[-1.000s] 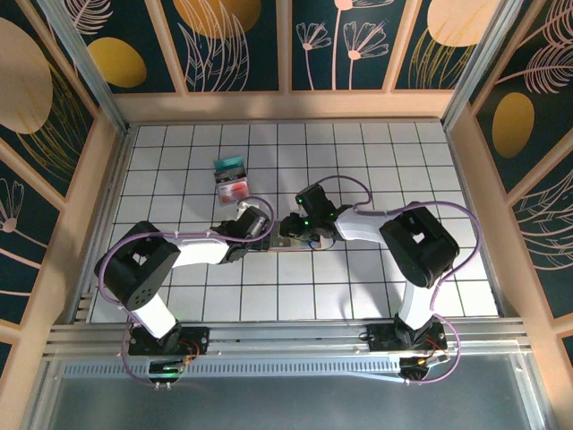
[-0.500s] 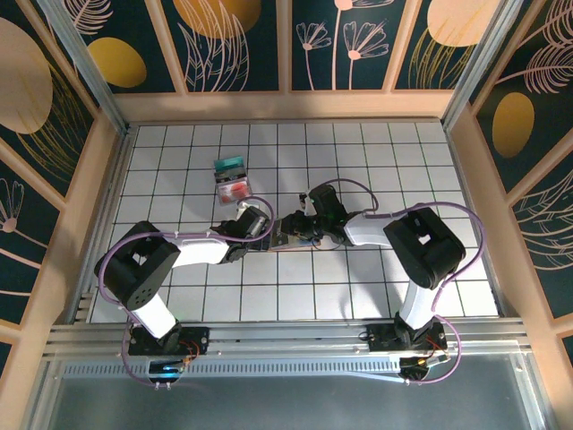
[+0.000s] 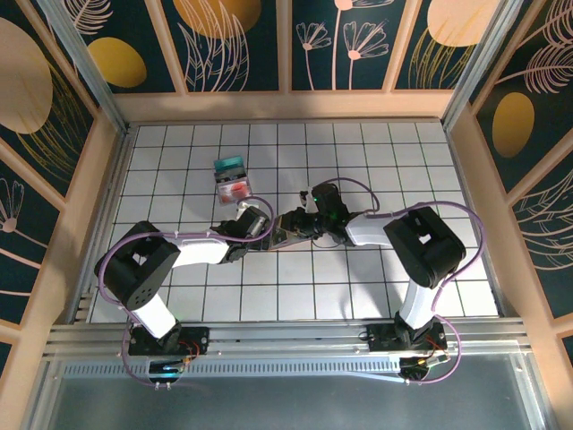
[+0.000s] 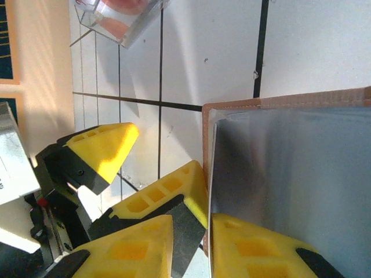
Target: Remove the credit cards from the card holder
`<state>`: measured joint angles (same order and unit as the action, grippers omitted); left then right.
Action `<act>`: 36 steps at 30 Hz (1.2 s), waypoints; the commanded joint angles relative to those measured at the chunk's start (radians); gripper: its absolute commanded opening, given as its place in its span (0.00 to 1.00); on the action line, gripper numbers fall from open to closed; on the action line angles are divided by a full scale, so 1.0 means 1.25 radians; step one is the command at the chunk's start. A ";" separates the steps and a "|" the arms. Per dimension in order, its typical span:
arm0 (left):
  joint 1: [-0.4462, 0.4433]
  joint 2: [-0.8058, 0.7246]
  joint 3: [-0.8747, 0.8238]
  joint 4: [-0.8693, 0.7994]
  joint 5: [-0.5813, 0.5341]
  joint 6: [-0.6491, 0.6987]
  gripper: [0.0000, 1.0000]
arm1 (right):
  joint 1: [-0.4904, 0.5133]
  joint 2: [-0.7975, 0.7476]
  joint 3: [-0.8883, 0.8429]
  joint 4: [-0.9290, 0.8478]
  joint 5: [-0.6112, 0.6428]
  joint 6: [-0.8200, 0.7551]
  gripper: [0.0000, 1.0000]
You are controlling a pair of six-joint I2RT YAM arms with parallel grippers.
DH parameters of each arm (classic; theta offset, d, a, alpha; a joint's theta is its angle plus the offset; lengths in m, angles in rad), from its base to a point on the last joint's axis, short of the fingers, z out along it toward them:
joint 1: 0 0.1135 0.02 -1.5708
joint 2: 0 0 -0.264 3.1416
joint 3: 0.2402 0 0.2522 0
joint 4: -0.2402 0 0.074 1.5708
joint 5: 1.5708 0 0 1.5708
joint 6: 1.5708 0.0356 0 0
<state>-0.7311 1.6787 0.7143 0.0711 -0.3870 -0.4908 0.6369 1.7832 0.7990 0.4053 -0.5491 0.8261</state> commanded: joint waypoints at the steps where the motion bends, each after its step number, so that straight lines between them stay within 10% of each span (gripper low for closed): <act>1: 0.000 0.024 -0.008 -0.057 -0.007 0.004 0.99 | -0.010 -0.002 -0.021 0.075 -0.042 0.028 0.23; 24: 0.000 0.024 -0.003 -0.069 -0.016 -0.004 0.99 | -0.056 -0.058 -0.073 0.074 -0.047 0.033 0.23; 36: 0.000 0.023 -0.006 -0.067 -0.012 -0.011 0.99 | -0.067 -0.066 -0.073 0.016 -0.007 0.011 0.00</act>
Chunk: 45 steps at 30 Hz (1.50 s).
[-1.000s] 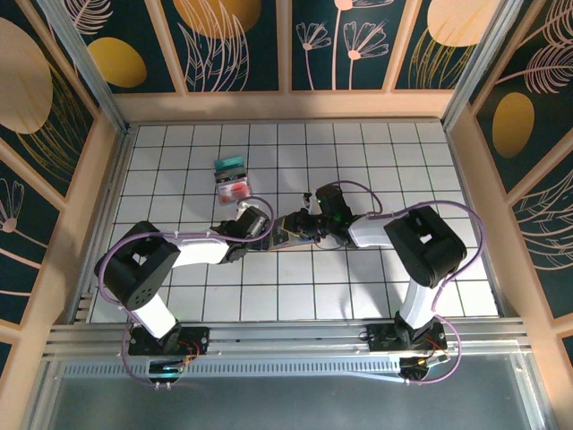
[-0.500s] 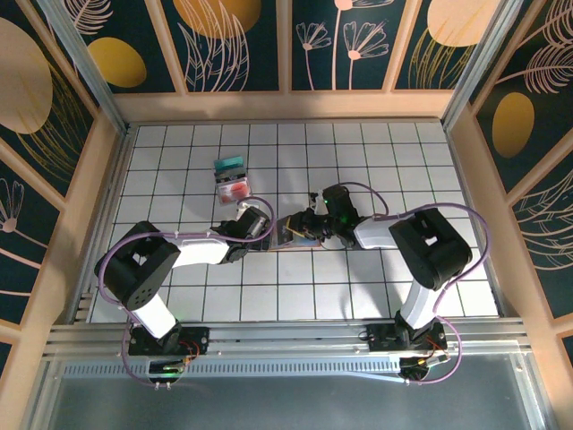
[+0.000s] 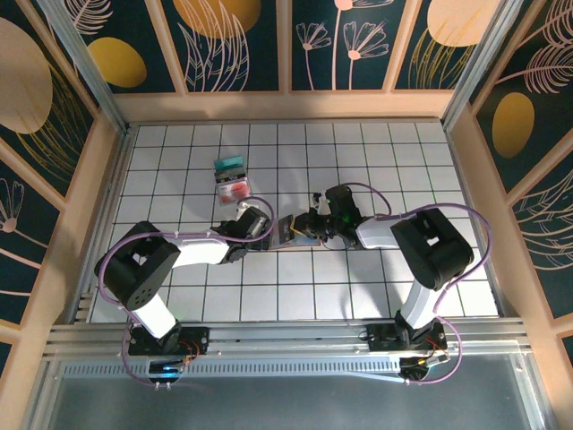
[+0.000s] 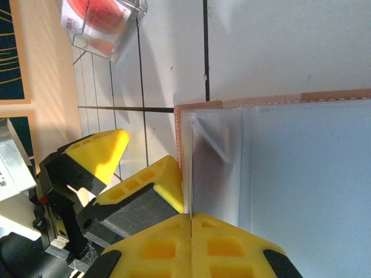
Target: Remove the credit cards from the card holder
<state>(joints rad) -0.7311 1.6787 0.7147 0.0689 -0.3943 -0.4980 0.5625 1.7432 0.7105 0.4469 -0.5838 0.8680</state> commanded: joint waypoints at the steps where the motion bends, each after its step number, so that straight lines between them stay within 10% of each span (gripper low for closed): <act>1: 0.001 0.024 -0.007 -0.065 -0.005 -0.005 0.99 | -0.007 -0.037 -0.002 -0.026 0.027 -0.027 0.00; 27: 0.002 -0.188 0.028 -0.039 0.028 -0.073 0.99 | -0.050 -0.212 -0.005 -0.164 0.137 -0.123 0.00; 45: 0.087 -0.351 -0.046 0.308 0.328 -0.158 0.99 | -0.051 -0.305 -0.067 0.107 0.087 -0.084 0.00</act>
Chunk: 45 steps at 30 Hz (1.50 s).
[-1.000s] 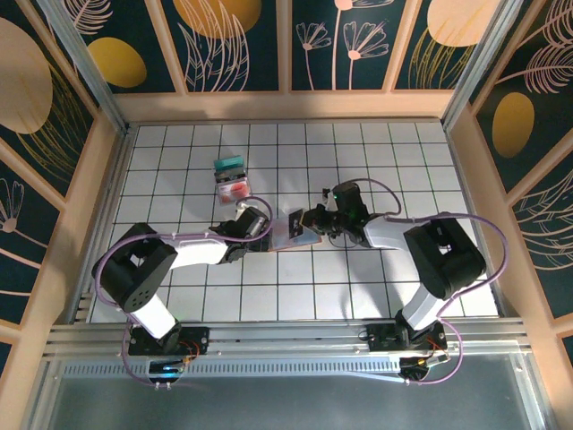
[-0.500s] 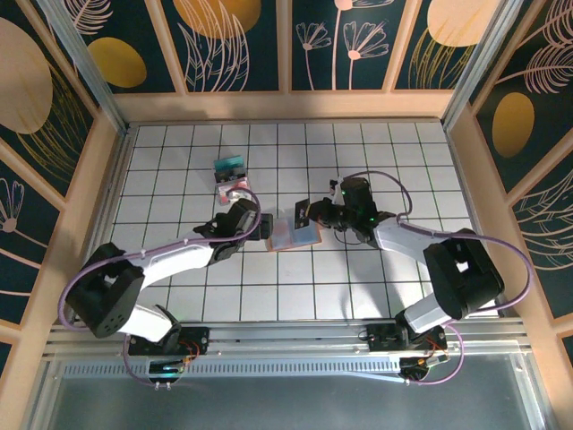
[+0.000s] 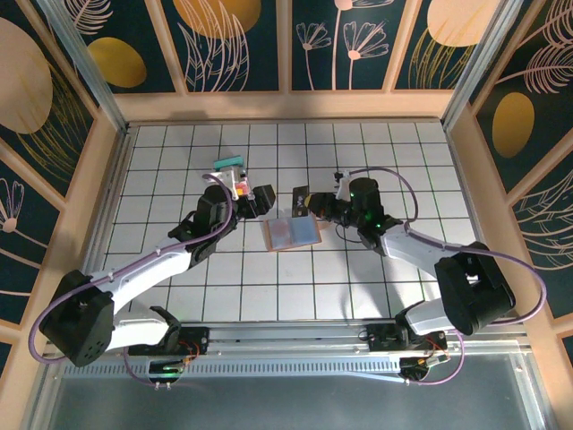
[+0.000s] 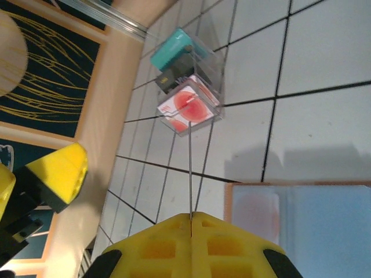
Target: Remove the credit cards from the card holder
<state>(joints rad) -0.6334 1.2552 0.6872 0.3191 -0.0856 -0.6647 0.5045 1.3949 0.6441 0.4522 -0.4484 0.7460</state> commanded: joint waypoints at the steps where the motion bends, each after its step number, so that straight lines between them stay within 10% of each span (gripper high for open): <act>1: 0.011 -0.011 -0.028 0.127 0.097 -0.030 0.99 | -0.005 -0.029 -0.018 0.123 -0.030 0.018 0.00; 22: 0.049 0.101 -0.028 0.376 0.443 -0.098 0.53 | -0.001 -0.023 -0.070 0.462 -0.177 0.122 0.00; 40: 0.050 0.111 -0.013 0.415 0.497 -0.098 0.00 | 0.008 0.029 -0.058 0.523 -0.211 0.157 0.00; 45: 0.049 0.082 0.002 0.322 0.459 -0.025 0.00 | 0.009 0.011 -0.048 0.426 -0.181 0.117 0.06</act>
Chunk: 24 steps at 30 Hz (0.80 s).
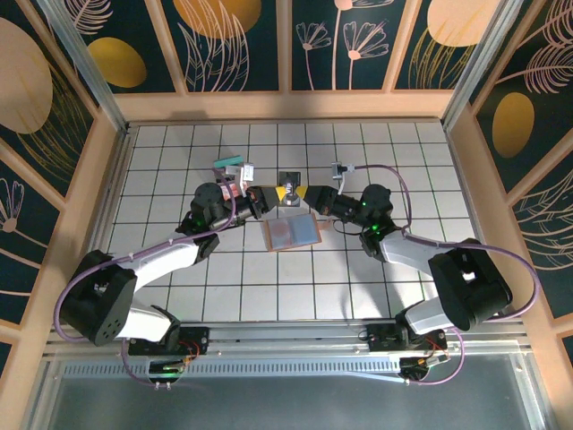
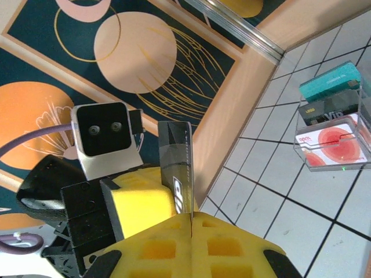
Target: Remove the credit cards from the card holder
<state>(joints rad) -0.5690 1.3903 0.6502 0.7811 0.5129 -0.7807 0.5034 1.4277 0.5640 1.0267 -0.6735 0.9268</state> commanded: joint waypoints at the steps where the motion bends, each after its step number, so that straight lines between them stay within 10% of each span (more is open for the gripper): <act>1: -0.002 -0.034 0.043 -0.088 -0.032 0.100 0.00 | 0.008 -0.026 0.020 -0.076 0.016 -0.045 0.11; 10: 0.042 -0.065 0.206 -0.545 -0.157 0.486 0.00 | 0.009 -0.142 0.066 -0.461 0.227 -0.210 0.32; 24: 0.178 0.082 0.420 -0.802 -0.229 0.890 0.00 | 0.010 -0.233 0.080 -0.638 0.417 -0.254 0.60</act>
<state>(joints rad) -0.3691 1.4559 1.1225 -0.1162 0.2455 0.1566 0.5102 1.1694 0.6224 0.2859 -0.2264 0.6331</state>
